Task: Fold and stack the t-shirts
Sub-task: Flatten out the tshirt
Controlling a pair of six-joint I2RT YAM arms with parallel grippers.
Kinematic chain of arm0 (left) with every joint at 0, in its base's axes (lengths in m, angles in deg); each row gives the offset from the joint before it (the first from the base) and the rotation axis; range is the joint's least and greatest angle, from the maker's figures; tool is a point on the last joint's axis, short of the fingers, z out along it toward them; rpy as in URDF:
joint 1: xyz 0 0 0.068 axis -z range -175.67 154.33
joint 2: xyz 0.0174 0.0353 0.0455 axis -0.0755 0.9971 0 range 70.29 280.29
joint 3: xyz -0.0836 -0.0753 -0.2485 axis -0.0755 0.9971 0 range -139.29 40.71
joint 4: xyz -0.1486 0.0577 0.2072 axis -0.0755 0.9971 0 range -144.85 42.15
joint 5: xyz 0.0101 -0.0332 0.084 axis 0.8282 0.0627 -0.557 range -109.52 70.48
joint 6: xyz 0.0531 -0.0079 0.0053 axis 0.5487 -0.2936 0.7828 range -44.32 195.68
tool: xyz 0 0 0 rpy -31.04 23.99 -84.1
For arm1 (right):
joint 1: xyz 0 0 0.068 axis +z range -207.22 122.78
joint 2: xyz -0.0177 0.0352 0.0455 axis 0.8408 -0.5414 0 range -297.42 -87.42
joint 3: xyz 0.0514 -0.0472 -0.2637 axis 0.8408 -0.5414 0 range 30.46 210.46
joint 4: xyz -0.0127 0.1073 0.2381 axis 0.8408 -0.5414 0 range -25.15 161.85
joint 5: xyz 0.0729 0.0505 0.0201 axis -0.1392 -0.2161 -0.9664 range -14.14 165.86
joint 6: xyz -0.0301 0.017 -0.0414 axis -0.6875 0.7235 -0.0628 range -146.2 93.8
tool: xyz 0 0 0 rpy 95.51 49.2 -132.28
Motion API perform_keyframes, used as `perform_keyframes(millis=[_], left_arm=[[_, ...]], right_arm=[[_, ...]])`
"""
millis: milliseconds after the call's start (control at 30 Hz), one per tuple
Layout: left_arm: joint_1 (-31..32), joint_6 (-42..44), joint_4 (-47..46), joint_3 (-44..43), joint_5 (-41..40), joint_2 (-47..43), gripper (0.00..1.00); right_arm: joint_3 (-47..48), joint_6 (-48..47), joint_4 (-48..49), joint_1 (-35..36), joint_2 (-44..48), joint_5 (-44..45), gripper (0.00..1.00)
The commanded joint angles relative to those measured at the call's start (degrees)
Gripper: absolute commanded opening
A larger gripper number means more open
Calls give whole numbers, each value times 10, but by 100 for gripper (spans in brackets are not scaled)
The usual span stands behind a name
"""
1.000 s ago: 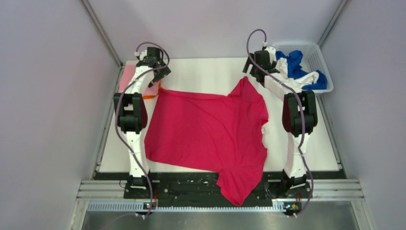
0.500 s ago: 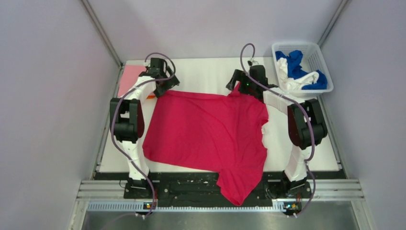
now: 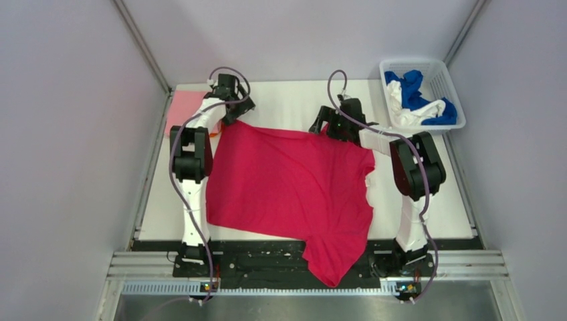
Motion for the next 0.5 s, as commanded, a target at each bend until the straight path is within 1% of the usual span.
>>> perform_keyframes(millis=[0, 100, 233, 333, 433, 467], left_arm=[[-7, 7, -19, -104, -25, 60, 98], [-9, 8, -12, -158, -14, 83, 98], [-9, 6, -23, -157, 10, 60, 98], [-7, 4, -28, -109, 49, 17, 98], [0, 13, -49, -32, 55, -49, 98], [3, 15, -55, -5, 51, -84, 98]], right_arm=[[30, 3, 15, 5, -5, 10, 99], [29, -4, 3, 5, 3, 17, 99], [18, -5, 8, 5, 5, 18, 99], [16, 3, 11, 5, -4, 13, 99], [11, 9, 23, 6, -4, 20, 99], [13, 10, 28, 6, -4, 24, 99]])
